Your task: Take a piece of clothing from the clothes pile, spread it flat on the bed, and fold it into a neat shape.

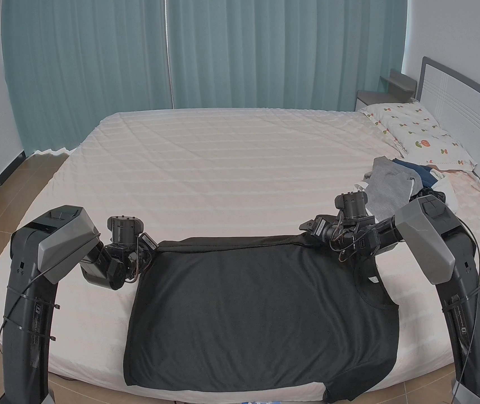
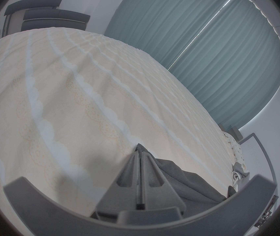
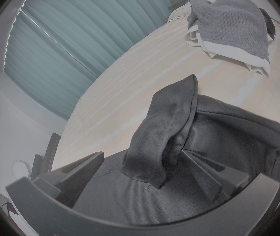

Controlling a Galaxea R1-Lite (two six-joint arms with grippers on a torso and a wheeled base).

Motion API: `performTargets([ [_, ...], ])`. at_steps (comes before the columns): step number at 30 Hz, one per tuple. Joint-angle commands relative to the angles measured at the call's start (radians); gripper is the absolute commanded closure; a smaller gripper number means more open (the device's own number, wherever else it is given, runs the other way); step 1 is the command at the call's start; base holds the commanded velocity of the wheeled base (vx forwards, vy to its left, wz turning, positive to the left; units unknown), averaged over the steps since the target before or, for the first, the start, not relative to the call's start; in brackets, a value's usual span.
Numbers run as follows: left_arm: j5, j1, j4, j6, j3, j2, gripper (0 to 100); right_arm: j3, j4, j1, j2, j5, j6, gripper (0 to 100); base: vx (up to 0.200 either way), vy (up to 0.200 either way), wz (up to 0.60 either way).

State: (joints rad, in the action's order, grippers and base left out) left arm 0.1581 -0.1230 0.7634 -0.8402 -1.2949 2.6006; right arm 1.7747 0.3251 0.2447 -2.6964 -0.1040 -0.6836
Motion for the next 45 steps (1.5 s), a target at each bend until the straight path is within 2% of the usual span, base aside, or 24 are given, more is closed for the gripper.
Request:
performTargets([
  [1,0.000,0.000,0.001,0.000,0.000,0.001,100,-0.001,-0.015,-0.001,-0.006,0.027,0.019,0,0.000,0.000,0.00],
  [13,0.001,0.000,0.002,0.000,-0.003,0.007,100,0.028,-0.001,0.027,-0.063,0.033,0.022,0,0.000,0.000,0.00],
  [21,0.005,-0.004,0.002,0.000,-0.003,0.009,100,0.223,0.083,0.033,-0.097,0.035,-0.050,0,0.000,0.000,0.00],
  [23,0.005,-0.004,0.002,0.000,-0.004,0.009,100,0.225,0.092,0.028,-0.094,0.035,-0.063,0,0.000,0.000,0.00],
  [27,0.005,-0.004,0.001,0.001,-0.006,0.010,100,0.225,0.244,0.022,-0.092,0.001,-0.099,0,0.000,0.000,0.00],
  [29,0.005,-0.004,0.001,0.001,-0.011,0.010,100,0.225,0.305,0.022,-0.106,-0.025,-0.099,0,0.000,0.000,0.00],
  [37,0.037,-0.004,0.007,0.012,-0.026,0.030,100,0.225,0.371,0.022,-0.146,-0.036,-0.090,0,0.000,0.000,0.00],
  [43,0.037,-0.003,0.007,0.012,-0.026,0.030,100,0.225,0.350,0.008,-0.125,-0.034,-0.073,0,0.000,0.000,0.00],
  [45,0.037,-0.003,0.007,0.012,-0.026,0.030,100,0.225,0.285,-0.018,-0.103,-0.032,-0.022,0,0.000,0.000,0.00],
])
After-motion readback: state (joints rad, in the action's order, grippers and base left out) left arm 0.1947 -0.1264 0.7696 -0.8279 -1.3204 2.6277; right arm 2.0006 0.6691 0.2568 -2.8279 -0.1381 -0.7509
